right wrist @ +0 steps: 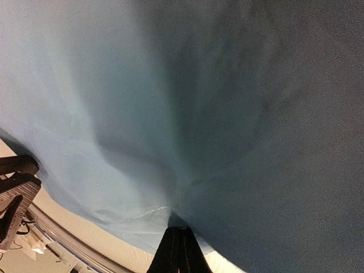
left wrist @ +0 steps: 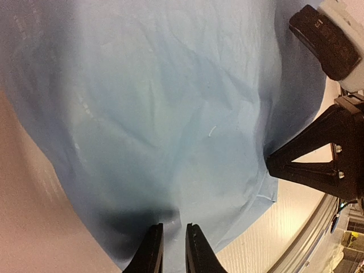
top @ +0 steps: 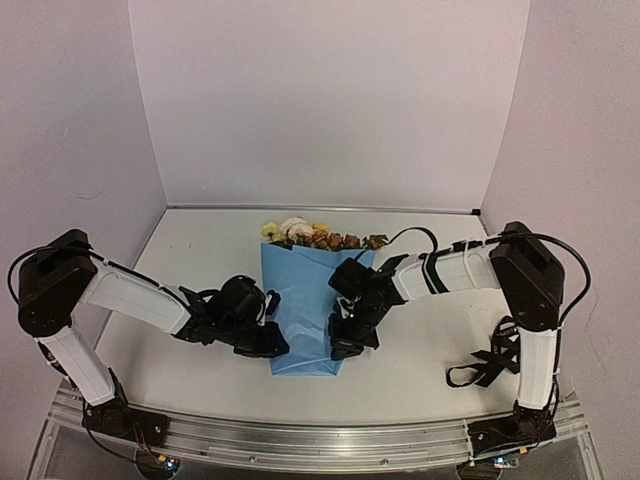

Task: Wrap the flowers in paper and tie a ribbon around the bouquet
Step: Press the fold line of the folded wrapping paper.

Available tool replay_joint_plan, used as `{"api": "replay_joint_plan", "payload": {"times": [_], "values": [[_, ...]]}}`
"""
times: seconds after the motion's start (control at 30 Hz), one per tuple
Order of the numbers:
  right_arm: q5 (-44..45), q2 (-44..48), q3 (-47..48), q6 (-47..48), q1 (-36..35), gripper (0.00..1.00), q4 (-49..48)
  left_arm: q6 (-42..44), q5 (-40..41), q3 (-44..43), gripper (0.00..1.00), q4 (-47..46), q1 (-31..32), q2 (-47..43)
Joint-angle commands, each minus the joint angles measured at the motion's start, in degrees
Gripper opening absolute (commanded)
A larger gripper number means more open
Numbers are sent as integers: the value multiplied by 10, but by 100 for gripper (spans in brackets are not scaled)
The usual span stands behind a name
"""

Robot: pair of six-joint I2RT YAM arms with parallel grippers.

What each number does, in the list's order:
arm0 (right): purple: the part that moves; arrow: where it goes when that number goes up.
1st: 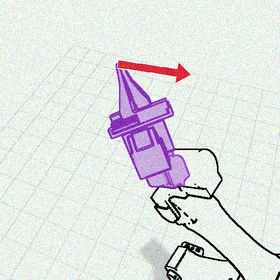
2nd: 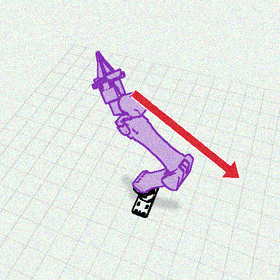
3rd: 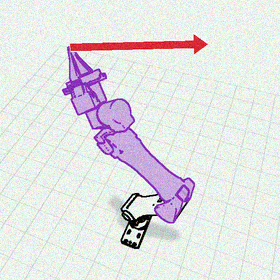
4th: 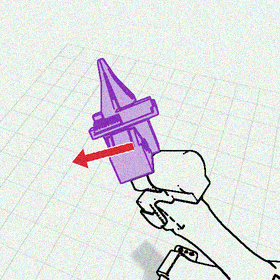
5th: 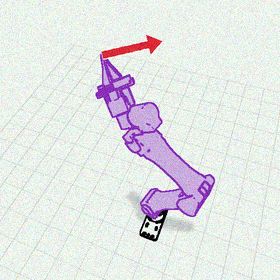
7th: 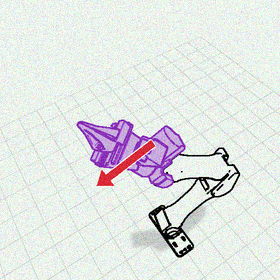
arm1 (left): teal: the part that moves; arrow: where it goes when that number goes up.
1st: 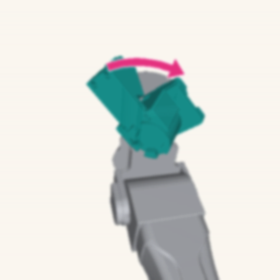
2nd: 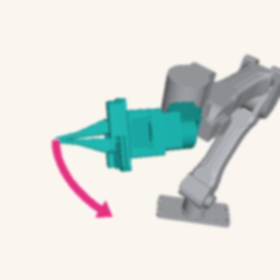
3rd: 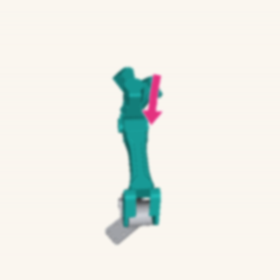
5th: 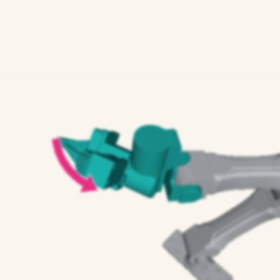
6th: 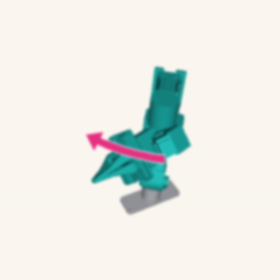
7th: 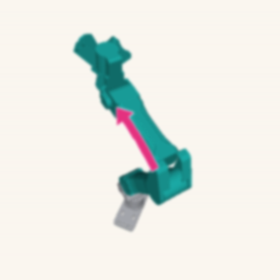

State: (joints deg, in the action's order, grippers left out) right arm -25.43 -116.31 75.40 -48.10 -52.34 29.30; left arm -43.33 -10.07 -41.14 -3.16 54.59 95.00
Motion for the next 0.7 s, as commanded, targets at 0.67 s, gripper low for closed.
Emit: {"api": "replay_joint_plan", "payload": {"times": [0.67], "values": [[19,-23,6,11,-1,0,-2,-75,-63,8,20,-49,-96,25]]}}
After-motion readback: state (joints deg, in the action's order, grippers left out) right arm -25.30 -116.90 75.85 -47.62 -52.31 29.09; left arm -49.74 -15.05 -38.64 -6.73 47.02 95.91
